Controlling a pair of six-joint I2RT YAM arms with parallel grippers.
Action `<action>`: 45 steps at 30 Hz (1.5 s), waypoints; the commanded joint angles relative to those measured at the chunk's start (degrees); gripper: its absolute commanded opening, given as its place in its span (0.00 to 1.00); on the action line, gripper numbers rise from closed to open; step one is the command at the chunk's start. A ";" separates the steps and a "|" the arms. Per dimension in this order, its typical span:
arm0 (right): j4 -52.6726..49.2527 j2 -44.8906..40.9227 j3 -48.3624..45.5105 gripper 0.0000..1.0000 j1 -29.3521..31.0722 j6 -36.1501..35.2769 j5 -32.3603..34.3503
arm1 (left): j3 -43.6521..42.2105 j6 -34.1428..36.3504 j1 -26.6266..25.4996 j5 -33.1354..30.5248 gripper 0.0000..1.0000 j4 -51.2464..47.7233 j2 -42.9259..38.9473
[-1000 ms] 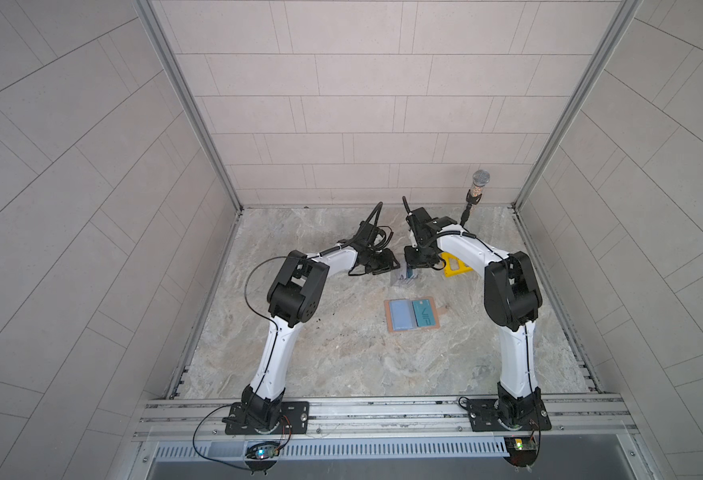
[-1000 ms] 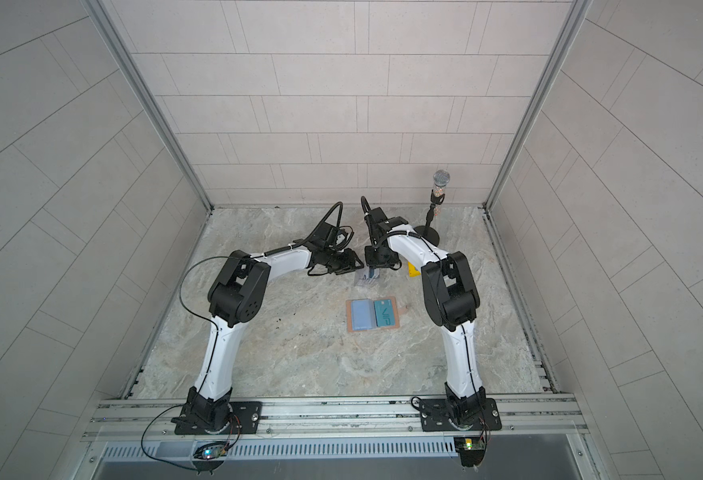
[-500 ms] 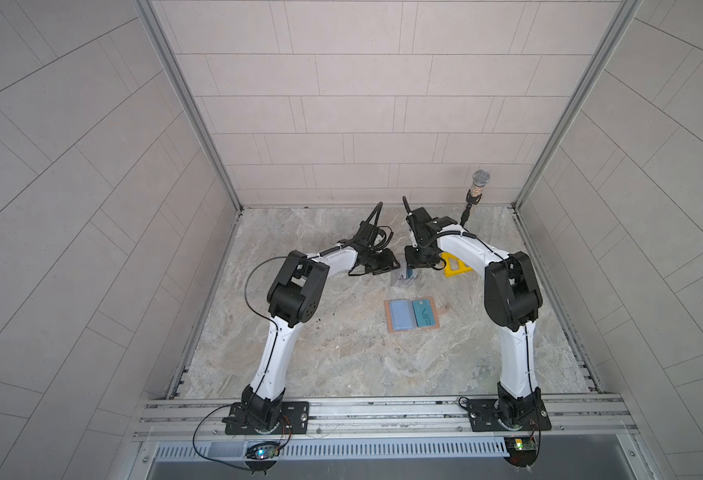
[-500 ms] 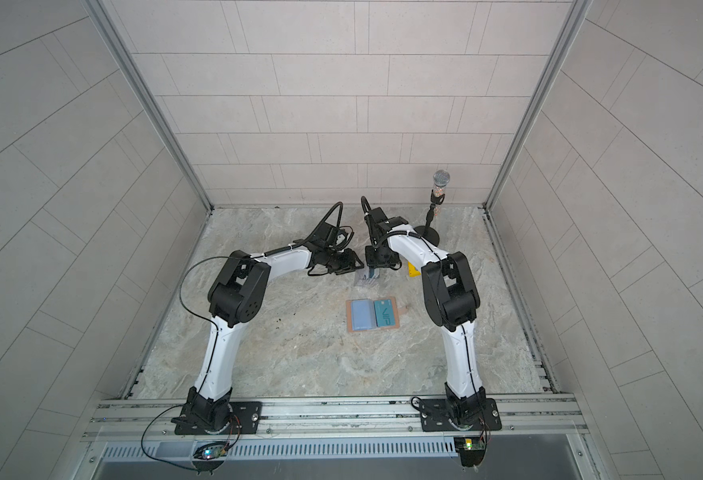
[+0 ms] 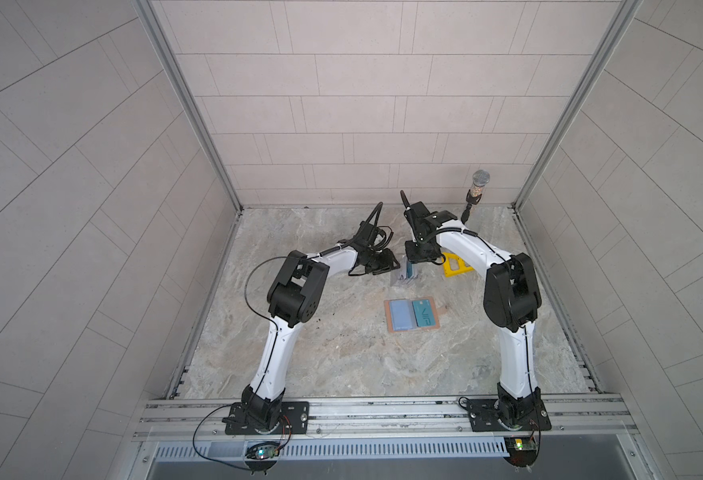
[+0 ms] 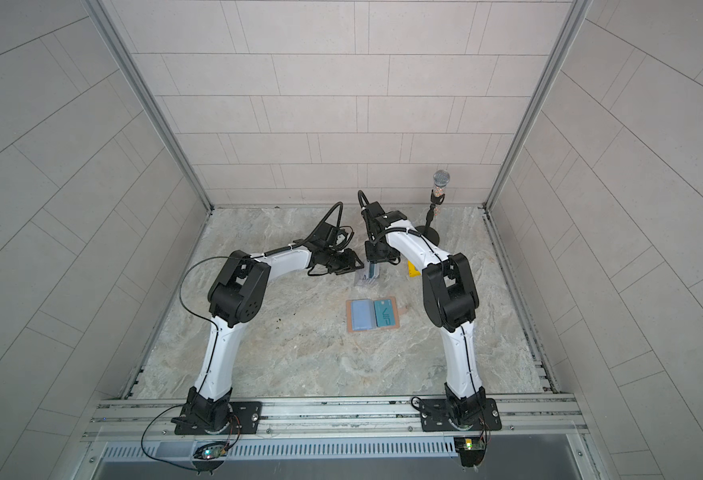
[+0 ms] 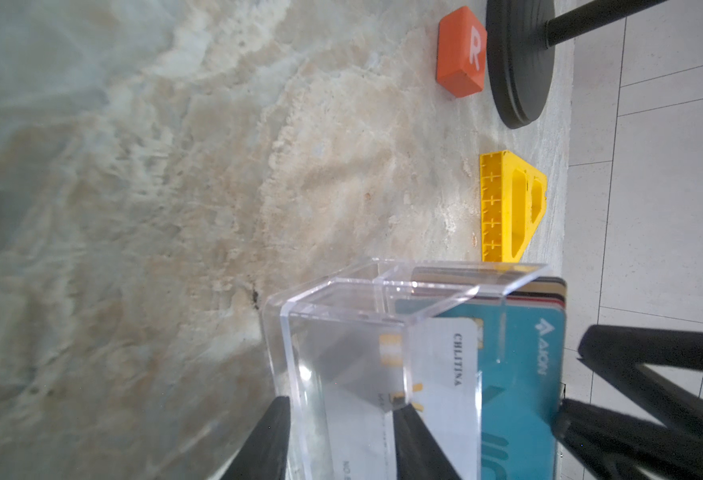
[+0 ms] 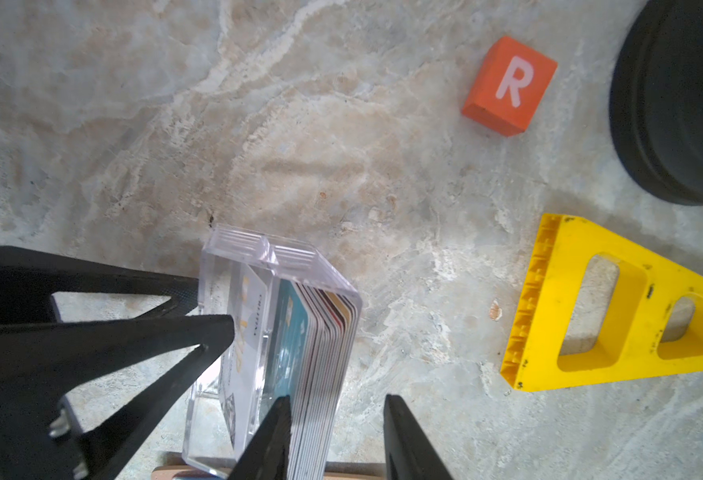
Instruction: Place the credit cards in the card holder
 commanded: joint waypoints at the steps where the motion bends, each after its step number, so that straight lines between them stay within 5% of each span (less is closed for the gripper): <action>1: -2.47 -1.33 0.84 0.38 0.37 -0.40 1.58 | -0.99 1.30 0.24 -3.35 0.43 -5.10 0.68; 9: -0.79 -0.92 1.31 0.42 0.76 0.18 -3.27 | -0.99 1.15 0.21 -3.26 0.44 -4.83 0.77; 45: -0.64 5.67 1.08 0.40 0.84 1.84 0.73 | -1.87 0.88 0.21 -3.20 0.43 -4.47 0.77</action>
